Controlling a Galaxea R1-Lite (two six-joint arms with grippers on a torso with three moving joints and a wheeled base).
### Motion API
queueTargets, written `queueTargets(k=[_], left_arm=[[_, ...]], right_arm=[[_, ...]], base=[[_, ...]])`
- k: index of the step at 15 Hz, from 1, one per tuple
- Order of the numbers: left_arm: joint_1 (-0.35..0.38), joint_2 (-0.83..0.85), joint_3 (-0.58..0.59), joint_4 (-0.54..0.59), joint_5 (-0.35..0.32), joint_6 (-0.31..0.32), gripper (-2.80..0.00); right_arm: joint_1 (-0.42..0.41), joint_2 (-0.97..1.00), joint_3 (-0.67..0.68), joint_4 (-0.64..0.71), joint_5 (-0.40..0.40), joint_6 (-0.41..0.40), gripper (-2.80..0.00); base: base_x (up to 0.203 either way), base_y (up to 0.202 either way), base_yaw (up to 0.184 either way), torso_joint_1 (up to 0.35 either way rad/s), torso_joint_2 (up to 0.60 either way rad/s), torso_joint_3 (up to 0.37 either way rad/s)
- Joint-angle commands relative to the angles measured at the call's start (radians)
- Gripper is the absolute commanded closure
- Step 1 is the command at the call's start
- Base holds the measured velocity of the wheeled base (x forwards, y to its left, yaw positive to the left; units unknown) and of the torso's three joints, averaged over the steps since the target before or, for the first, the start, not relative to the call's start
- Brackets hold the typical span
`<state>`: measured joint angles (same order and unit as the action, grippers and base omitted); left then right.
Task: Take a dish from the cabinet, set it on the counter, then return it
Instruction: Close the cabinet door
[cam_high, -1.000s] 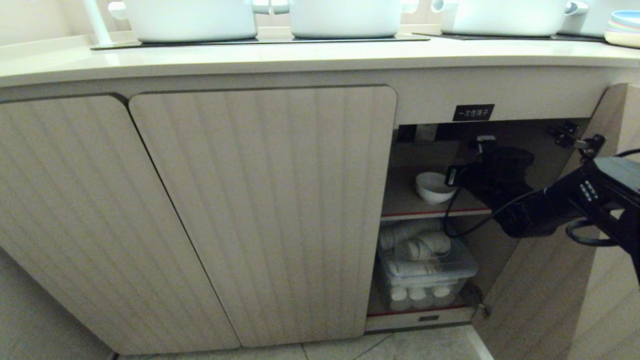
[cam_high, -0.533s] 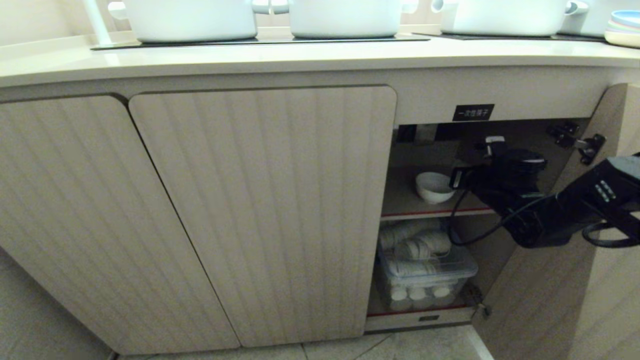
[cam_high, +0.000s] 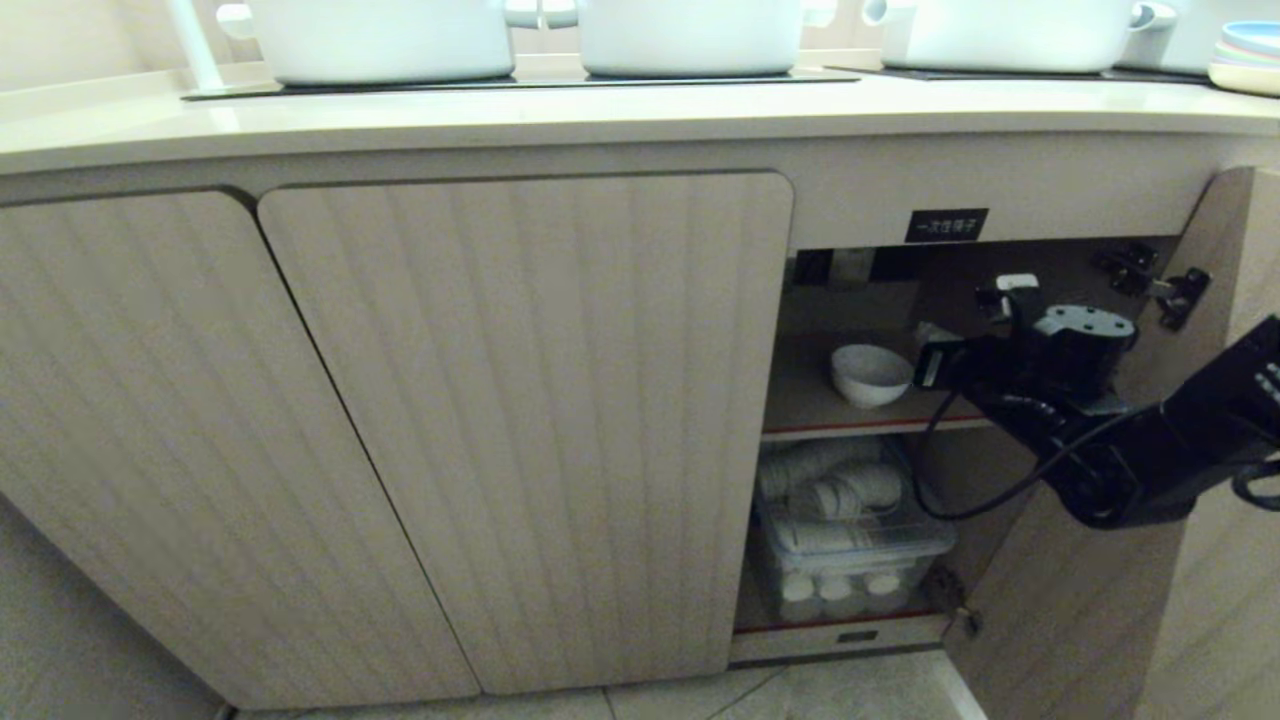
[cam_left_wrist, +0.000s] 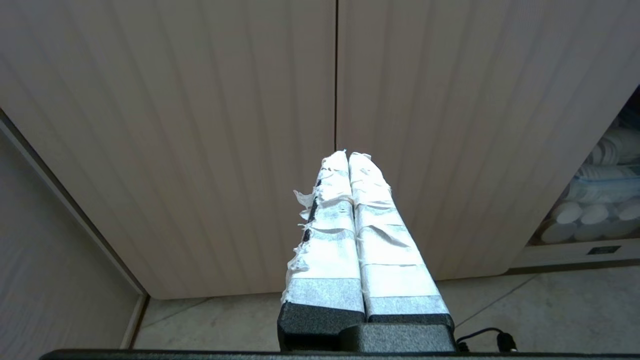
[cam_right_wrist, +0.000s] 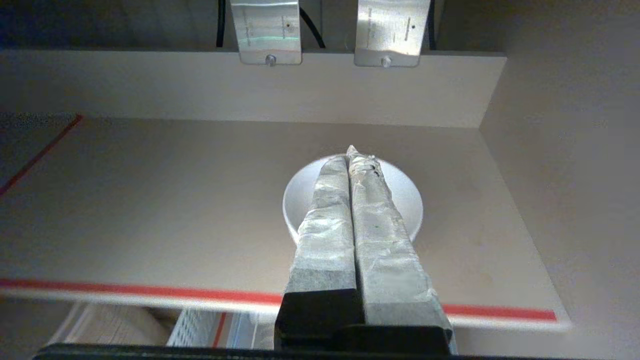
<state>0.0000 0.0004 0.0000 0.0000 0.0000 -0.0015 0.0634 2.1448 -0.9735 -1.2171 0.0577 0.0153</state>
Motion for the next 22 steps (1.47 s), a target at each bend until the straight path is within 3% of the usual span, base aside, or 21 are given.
queueTargets(k=[1, 13, 22], left_arm=[[0.001, 0.0, 0.0, 0.0, 0.0, 0.0, 0.0], [0.0, 0.0, 0.0, 0.0, 0.0, 0.0, 0.0], [0.001, 0.0, 0.0, 0.0, 0.0, 0.0, 0.0]], right_arm=[[0.001, -0.044, 0.041, -0.009, 0.002, 0.0, 0.0], [0.006, -0.271, 0.37, -0.012, 0.043, -0.003, 0.0], [0.009, -0.496, 0.734, -0.008, 0.096, -0.008, 0.0]], base=[[0.0, 0.0, 0.0, 0.0, 0.0, 0.0], [0.0, 0.0, 0.0, 0.0, 0.0, 0.0], [0.0, 0.0, 0.0, 0.0, 0.0, 0.0]])
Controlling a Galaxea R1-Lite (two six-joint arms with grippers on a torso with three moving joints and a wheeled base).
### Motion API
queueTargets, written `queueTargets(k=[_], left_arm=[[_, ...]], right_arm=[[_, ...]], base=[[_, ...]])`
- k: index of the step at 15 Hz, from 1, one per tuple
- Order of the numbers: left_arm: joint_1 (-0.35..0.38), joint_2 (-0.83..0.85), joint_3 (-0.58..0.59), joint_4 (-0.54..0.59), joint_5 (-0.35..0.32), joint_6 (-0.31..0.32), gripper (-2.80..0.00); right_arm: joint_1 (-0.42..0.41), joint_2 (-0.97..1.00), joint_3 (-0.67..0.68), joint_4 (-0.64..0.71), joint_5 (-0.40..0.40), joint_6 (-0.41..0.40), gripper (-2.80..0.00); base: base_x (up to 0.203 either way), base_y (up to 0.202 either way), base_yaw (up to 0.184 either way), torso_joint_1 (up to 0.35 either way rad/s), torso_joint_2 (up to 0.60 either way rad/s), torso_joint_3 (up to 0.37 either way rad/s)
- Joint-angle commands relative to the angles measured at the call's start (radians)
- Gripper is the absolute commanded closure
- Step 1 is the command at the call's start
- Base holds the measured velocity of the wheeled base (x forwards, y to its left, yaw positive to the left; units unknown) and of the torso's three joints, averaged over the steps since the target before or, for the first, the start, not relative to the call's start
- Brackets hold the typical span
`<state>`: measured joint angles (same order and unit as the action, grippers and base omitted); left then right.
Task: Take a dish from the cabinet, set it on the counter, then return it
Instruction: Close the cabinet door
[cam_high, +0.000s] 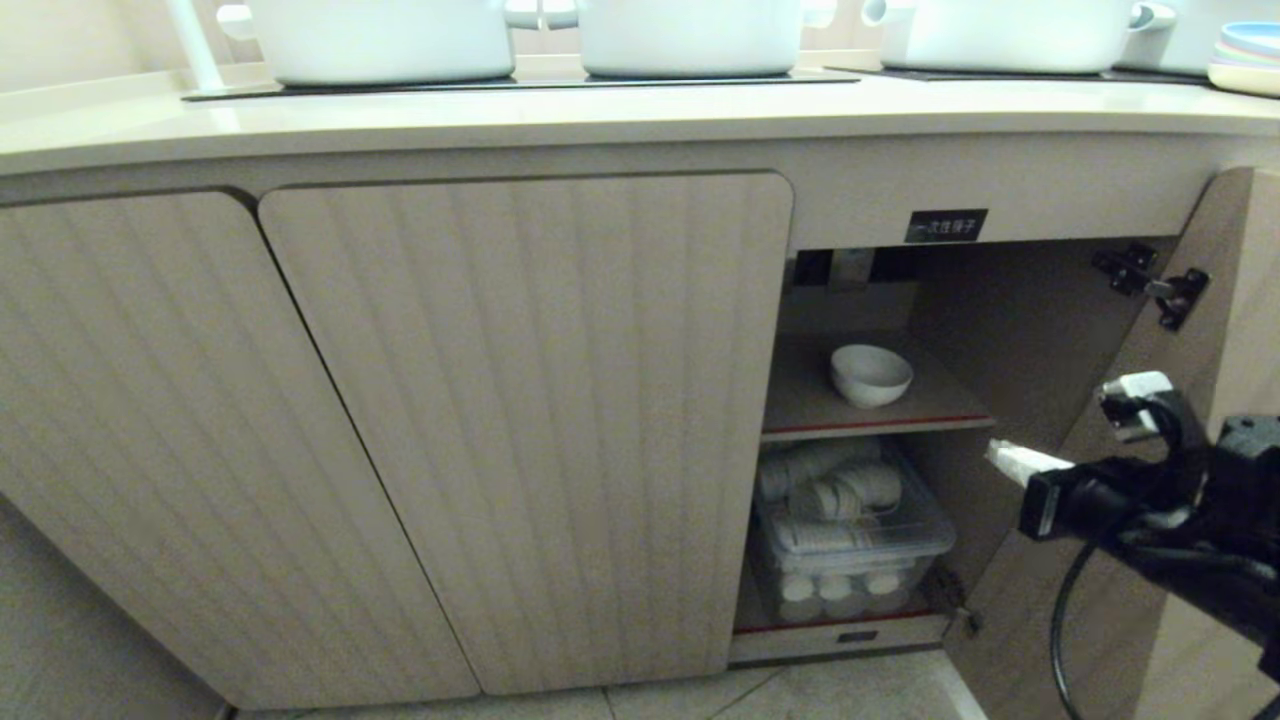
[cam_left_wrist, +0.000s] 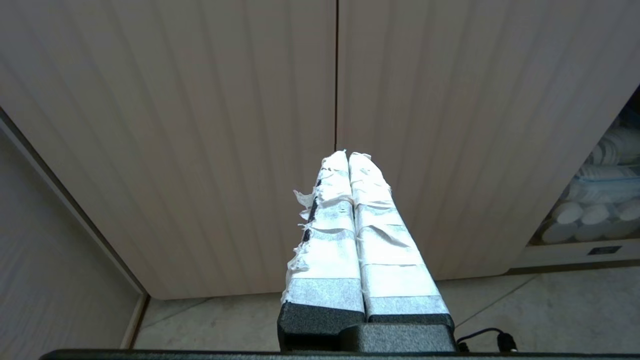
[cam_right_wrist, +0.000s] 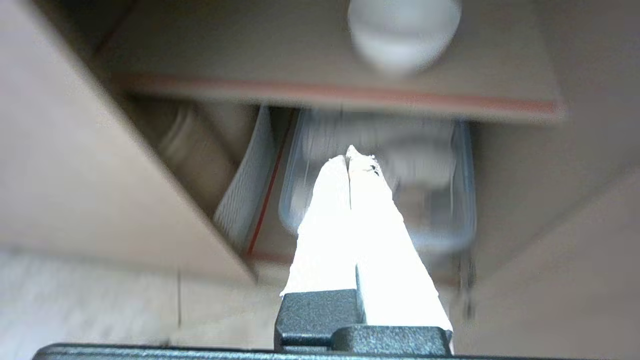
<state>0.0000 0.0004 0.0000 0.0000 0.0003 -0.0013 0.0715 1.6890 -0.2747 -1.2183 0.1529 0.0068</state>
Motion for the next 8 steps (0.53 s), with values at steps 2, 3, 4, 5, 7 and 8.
queueTargets(k=[2, 3, 4, 5, 7, 8], left_arm=[[0.0, 0.0, 0.0, 0.0, 0.0, 0.0, 0.0], [0.0, 0.0, 0.0, 0.0, 0.0, 0.0, 0.0], [0.0, 0.0, 0.0, 0.0, 0.0, 0.0, 0.0], [0.0, 0.0, 0.0, 0.0, 0.0, 0.0, 0.0], [0.0, 0.0, 0.0, -0.001, 0.0, 0.0, 0.0], [0.0, 0.0, 0.0, 0.0, 0.0, 0.0, 0.0]], right_arm=[[0.001, -0.118, 0.142, -0.01, 0.006, -0.006, 0.0], [0.001, -0.168, 0.189, -0.006, 0.007, -0.003, 0.0], [0.001, -0.216, 0.216, 0.001, 0.008, 0.0, 0.0], [0.001, -0.262, 0.241, 0.012, 0.012, 0.003, 0.0], [0.001, -0.355, 0.266, 0.07, 0.022, 0.003, 0.0], [0.001, -0.408, 0.27, 0.125, 0.025, 0.001, 0.0]], base=[[0.0, 0.0, 0.0, 0.0, 0.0, 0.0], [0.0, 0.0, 0.0, 0.0, 0.0, 0.0], [0.0, 0.0, 0.0, 0.0, 0.0, 0.0], [0.0, 0.0, 0.0, 0.0, 0.0, 0.0], [0.0, 0.0, 0.0, 0.0, 0.0, 0.0], [0.0, 0.0, 0.0, 0.0, 0.0, 0.0]])
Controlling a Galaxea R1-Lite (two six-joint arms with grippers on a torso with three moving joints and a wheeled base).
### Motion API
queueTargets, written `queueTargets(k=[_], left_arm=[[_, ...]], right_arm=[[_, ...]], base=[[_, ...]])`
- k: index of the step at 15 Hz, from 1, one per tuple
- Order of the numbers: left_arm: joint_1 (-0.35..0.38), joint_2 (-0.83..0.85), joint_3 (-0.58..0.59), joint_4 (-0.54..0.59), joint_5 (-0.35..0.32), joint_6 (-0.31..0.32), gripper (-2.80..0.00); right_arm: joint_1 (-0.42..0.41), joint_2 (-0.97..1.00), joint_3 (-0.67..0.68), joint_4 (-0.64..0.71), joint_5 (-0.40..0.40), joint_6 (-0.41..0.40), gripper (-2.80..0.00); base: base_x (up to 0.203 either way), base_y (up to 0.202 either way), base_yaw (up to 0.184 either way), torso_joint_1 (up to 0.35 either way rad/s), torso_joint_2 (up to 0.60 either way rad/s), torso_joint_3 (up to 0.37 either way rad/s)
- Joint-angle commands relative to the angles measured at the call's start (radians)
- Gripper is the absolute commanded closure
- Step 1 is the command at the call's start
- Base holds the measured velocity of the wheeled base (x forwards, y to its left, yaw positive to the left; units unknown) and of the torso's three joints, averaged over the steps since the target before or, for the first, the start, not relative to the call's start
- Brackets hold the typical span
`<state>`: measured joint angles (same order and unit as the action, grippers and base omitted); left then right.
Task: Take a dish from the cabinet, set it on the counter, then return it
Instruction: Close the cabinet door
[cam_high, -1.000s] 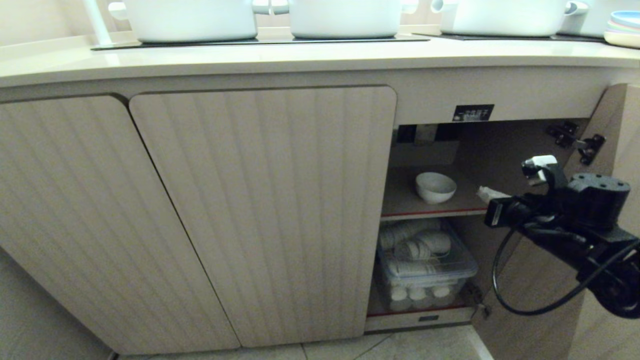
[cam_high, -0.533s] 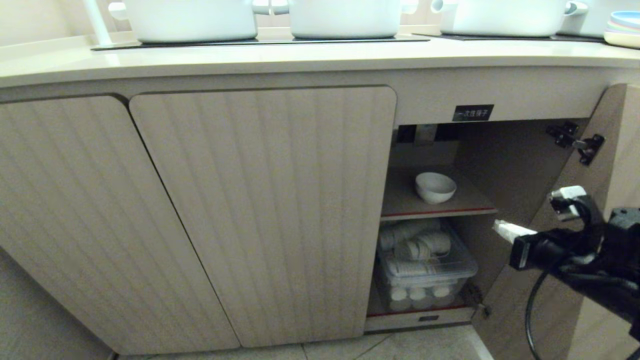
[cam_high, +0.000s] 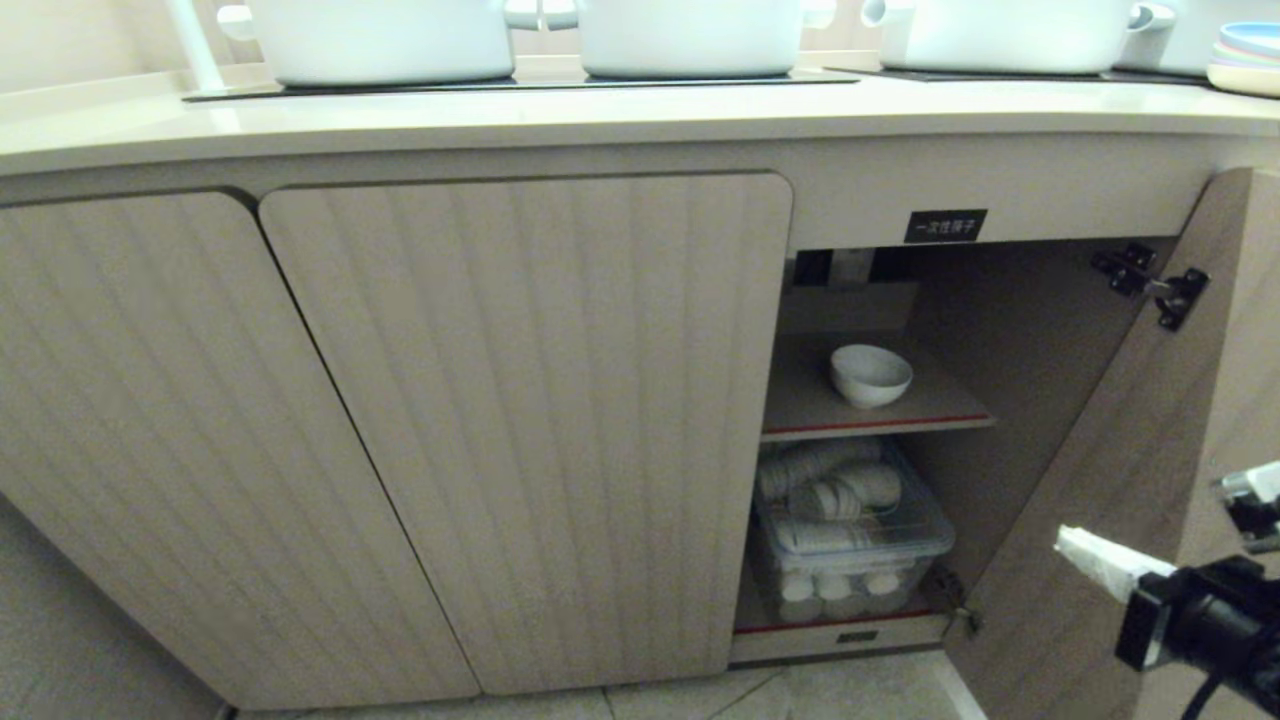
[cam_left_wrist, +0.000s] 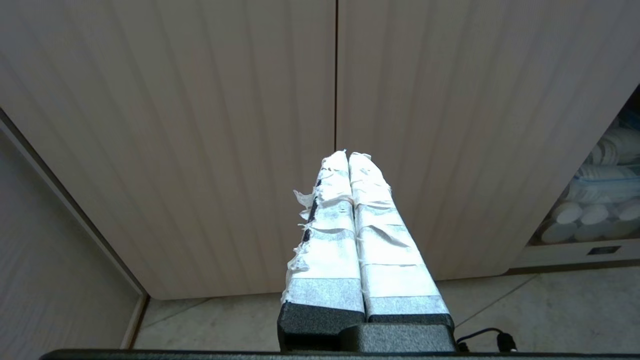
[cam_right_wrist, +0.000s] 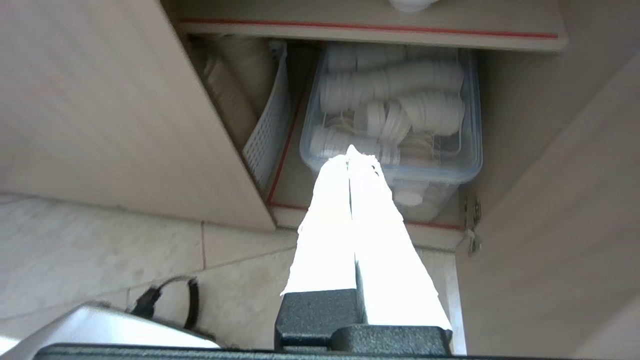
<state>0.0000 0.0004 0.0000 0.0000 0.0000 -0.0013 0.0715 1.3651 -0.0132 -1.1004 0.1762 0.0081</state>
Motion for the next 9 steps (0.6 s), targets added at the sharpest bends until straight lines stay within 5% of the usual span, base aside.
queueTargets(k=[1, 9], left_arm=[[0.0, 0.0, 0.0, 0.0, 0.0, 0.0, 0.0], [0.001, 0.0, 0.0, 0.0, 0.0, 0.0, 0.0]], right_arm=[[0.001, -0.132, 0.011, 0.068, 0.003, -0.002, 0.0], [0.013, -0.363, 0.013, 0.272, -0.003, -0.001, 0.0]], base=[[0.0, 0.0, 0.0, 0.0, 0.0, 0.0], [0.0, 0.0, 0.0, 0.0, 0.0, 0.0]])
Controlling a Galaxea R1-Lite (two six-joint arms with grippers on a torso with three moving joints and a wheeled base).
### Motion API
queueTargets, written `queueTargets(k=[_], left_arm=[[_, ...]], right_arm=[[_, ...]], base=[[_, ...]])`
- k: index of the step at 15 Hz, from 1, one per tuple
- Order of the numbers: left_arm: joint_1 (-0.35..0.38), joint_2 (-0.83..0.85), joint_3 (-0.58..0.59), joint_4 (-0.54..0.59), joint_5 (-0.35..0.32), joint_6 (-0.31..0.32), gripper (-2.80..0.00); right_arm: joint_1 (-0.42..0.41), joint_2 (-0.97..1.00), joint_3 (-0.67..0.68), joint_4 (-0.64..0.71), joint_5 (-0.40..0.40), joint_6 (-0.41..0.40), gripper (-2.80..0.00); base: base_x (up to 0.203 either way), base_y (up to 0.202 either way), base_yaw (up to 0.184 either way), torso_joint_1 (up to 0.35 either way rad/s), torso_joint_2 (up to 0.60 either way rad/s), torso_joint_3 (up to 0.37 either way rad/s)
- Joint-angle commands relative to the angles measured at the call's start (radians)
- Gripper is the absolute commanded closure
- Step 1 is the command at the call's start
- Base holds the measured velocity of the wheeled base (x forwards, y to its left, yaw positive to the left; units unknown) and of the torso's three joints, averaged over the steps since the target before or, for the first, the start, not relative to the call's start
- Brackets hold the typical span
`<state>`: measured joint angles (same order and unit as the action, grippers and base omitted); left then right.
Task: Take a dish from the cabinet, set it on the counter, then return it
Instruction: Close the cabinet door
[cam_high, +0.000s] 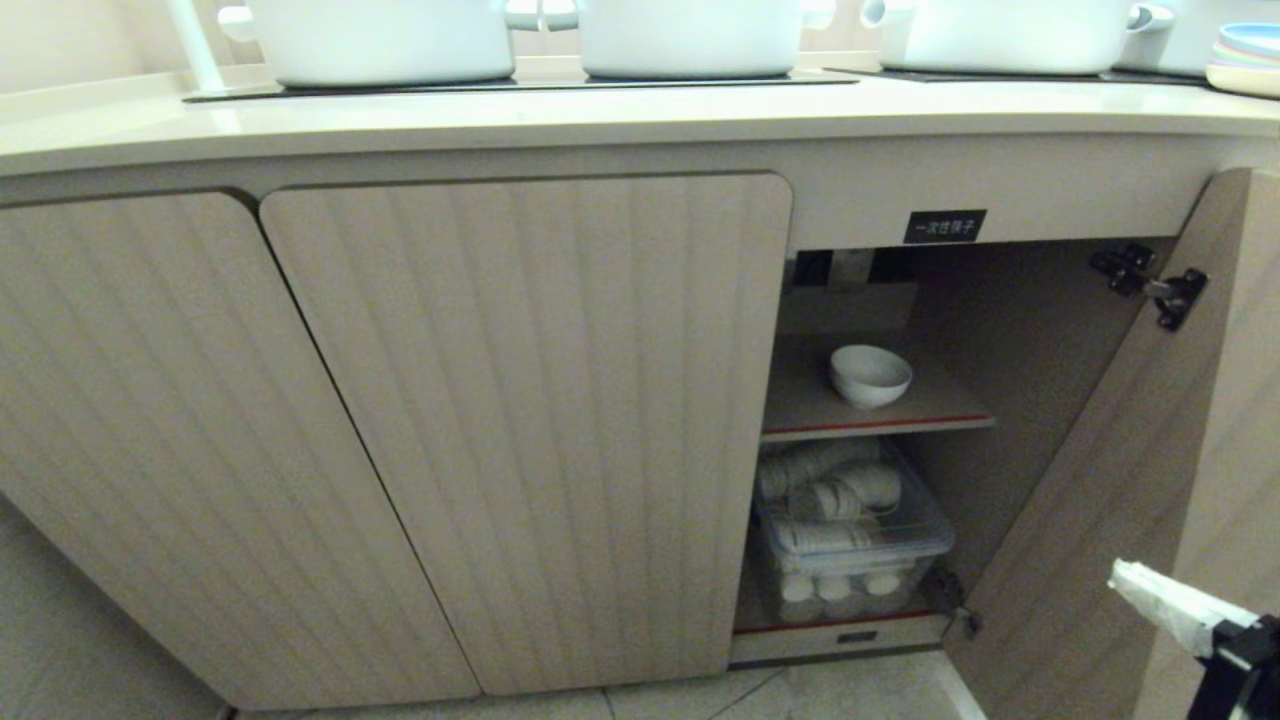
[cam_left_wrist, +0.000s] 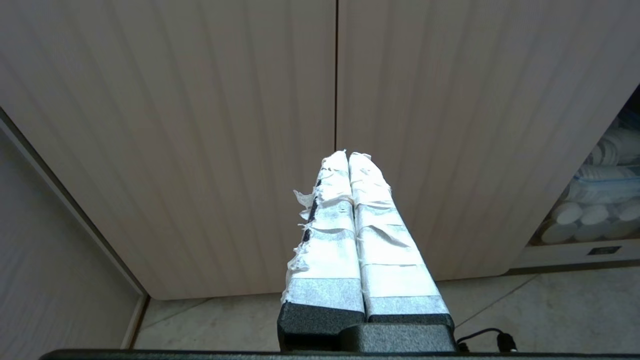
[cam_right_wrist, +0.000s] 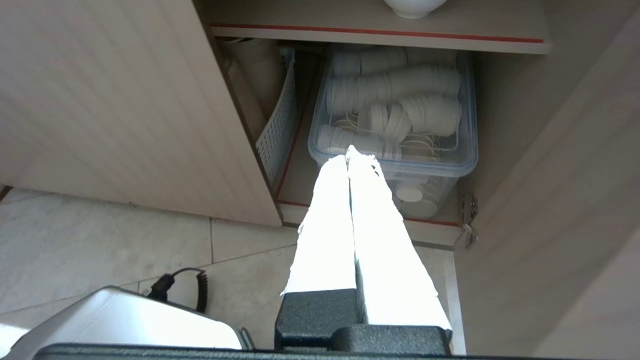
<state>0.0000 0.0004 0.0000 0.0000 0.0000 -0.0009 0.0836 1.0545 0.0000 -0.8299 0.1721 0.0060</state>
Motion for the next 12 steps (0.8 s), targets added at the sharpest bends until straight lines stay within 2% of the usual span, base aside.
queueTargets(k=[1, 7, 9, 11, 12], left_arm=[[0.0, 0.0, 0.0, 0.0, 0.0, -0.001, 0.0], [0.0, 0.0, 0.0, 0.0, 0.0, -0.001, 0.0], [0.0, 0.0, 0.0, 0.0, 0.0, 0.0, 0.0], [0.0, 0.0, 0.0, 0.0, 0.0, -0.001, 0.0], [0.0, 0.0, 0.0, 0.0, 0.0, -0.001, 0.0]], right_arm=[[0.001, -0.109, 0.0, 0.059, 0.001, -0.002, 0.0], [-0.007, -0.419, 0.0, 0.419, -0.001, -0.007, 0.0], [-0.039, -0.516, 0.0, 0.529, -0.002, -0.016, 0.0], [-0.094, -0.589, 0.0, 0.651, -0.002, -0.061, 0.0], [-0.107, -0.618, -0.001, 0.671, -0.002, -0.072, 0.0]], base=[[0.0, 0.0, 0.0, 0.0, 0.0, 0.0], [0.0, 0.0, 0.0, 0.0, 0.0, 0.0], [0.0, 0.0, 0.0, 0.0, 0.0, 0.0], [0.0, 0.0, 0.0, 0.0, 0.0, 0.0], [0.0, 0.0, 0.0, 0.0, 0.0, 0.0]])
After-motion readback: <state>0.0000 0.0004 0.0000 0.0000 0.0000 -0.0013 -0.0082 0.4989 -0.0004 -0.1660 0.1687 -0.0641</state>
